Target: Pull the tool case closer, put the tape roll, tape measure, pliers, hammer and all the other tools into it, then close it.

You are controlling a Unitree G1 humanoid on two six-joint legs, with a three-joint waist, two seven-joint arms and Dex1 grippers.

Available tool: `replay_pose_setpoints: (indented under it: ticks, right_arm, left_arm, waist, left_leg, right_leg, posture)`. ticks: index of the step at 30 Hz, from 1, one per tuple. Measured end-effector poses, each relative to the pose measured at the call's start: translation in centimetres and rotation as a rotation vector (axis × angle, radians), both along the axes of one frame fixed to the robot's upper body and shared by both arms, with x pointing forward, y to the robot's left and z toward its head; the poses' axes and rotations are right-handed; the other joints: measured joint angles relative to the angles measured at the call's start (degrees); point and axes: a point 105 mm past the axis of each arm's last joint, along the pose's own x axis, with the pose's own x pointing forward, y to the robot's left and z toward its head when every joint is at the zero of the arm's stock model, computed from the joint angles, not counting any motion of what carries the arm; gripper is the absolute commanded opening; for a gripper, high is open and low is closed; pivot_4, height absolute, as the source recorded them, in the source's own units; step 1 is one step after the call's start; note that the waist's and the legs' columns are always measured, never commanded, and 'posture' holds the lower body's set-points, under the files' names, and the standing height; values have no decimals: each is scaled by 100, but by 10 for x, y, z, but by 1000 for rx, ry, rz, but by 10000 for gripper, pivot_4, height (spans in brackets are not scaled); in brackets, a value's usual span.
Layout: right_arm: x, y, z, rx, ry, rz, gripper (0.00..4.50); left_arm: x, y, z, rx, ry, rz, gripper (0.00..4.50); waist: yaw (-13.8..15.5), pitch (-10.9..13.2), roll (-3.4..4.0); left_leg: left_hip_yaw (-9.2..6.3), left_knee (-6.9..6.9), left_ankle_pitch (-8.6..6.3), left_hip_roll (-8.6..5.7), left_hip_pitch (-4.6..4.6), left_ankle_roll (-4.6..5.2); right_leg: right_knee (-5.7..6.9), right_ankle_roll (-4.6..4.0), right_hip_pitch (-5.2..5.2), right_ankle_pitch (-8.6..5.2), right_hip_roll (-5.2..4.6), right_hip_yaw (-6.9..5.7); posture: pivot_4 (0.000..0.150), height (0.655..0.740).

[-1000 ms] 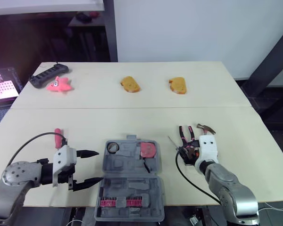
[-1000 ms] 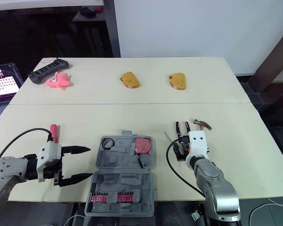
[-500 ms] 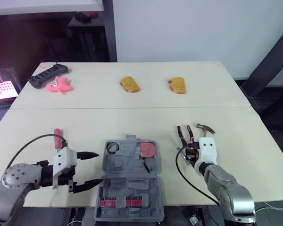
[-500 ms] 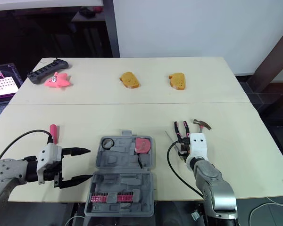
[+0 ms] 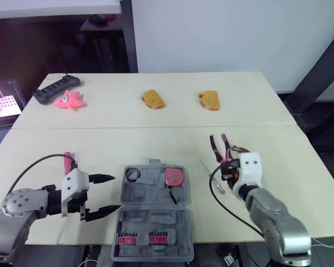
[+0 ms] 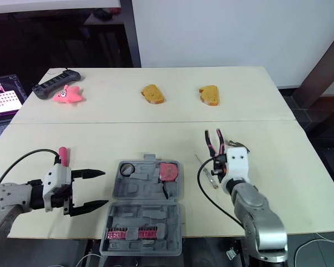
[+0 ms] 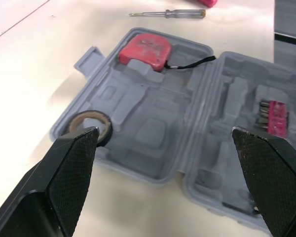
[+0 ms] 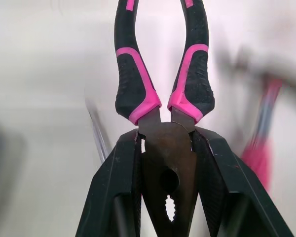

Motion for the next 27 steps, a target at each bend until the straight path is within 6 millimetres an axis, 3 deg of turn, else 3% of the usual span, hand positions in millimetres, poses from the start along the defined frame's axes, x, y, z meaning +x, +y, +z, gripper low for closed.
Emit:
replay_pose_setpoints:
  ticks: [3,5,9,11,17,23,27]
  right_arm:
    - [-7,21,33,-84,-38,218,9837]
    - [-19,46,46,-165,-8,451,9837]
    - [-41,83,48,-378,149,854,9837]
    - [-45,100,50,-433,187,977,9837]
    - [-35,145,41,-519,255,1106,9837]
    - [-31,178,16,-652,345,1171,9837]
    - [-32,192,10,-714,381,1202,9837]
  left_arm:
    - [3,5,-2,-3,8,21,45000]
    - [5,9,-4,-4,14,31,45000]
    - [-1,13,-10,23,33,12,45000]
    - [-4,16,-13,29,50,11,45000]
    - [-20,30,-23,50,98,25,45000]
    - [-41,46,-29,76,156,78,45000]
    - [-43,46,-21,83,128,74,45000]
  waist:
    - [-2,1,1]
    - [6,1,0]
    - [-14,10,11]
    - [-5,10,11]
    - [-8,9,9]
    - [-8,10,11]
    - [12,11,13]
  left_leg:
    - [-2,-1,0,0,1,1]
    - [-7,-2,0,1,1,2]
    - [2,1,0,0,0,2]
    - [-3,0,0,2,-1,2]
    - [0,5,1,2,-60,2]
    - [-5,4,3,2,-97,-2]
    - [-8,7,3,1,-99,-3]
  right_leg:
    - [0,-2,1,-1,1,-1]
    - [0,-3,2,-2,2,-5]
    - [-2,-8,-4,-3,-1,1]
    - [0,-8,-7,-3,1,-2]
    - [12,11,-72,9,-2,-3]
    - [20,10,-112,16,-7,-15]
    - [17,9,-107,16,-11,-23]
  posture:
    - [1500,7400]
    - [1500,7400]
    - [1500,7400]
    - [1500,7400]
    - [1500,7400]
    - [1500,7400]
    - [1500,7400]
